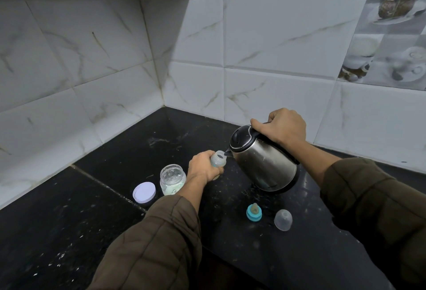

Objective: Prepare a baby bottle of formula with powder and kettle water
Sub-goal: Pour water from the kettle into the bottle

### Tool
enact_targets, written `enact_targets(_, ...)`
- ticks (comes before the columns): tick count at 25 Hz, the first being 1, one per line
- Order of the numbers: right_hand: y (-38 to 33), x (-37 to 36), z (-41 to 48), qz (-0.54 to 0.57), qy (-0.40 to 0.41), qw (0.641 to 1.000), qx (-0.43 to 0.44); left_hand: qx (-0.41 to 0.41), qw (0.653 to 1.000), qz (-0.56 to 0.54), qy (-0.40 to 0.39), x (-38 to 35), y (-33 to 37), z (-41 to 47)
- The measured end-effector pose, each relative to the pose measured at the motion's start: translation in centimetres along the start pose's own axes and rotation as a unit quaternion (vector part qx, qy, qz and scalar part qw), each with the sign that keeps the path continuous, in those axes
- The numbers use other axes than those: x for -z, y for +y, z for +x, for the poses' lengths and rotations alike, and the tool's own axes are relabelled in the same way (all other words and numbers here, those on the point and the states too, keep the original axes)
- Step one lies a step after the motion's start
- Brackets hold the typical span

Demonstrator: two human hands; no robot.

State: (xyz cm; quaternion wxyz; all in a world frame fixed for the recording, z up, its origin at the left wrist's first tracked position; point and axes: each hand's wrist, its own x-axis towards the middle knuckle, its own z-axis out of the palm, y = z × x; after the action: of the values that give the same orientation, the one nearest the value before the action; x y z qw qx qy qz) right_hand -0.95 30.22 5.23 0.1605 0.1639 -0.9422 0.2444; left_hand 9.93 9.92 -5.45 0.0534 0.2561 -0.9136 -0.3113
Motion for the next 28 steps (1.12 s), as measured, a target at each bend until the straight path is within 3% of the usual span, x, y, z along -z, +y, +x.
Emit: enact_targets(28, 0.79, -0.6, 0.22, -0.022, 0.003, 1.0, 0.009, 0.006, 1.0, -0.011, -0.02, -0.76, 0.27, 0.49)
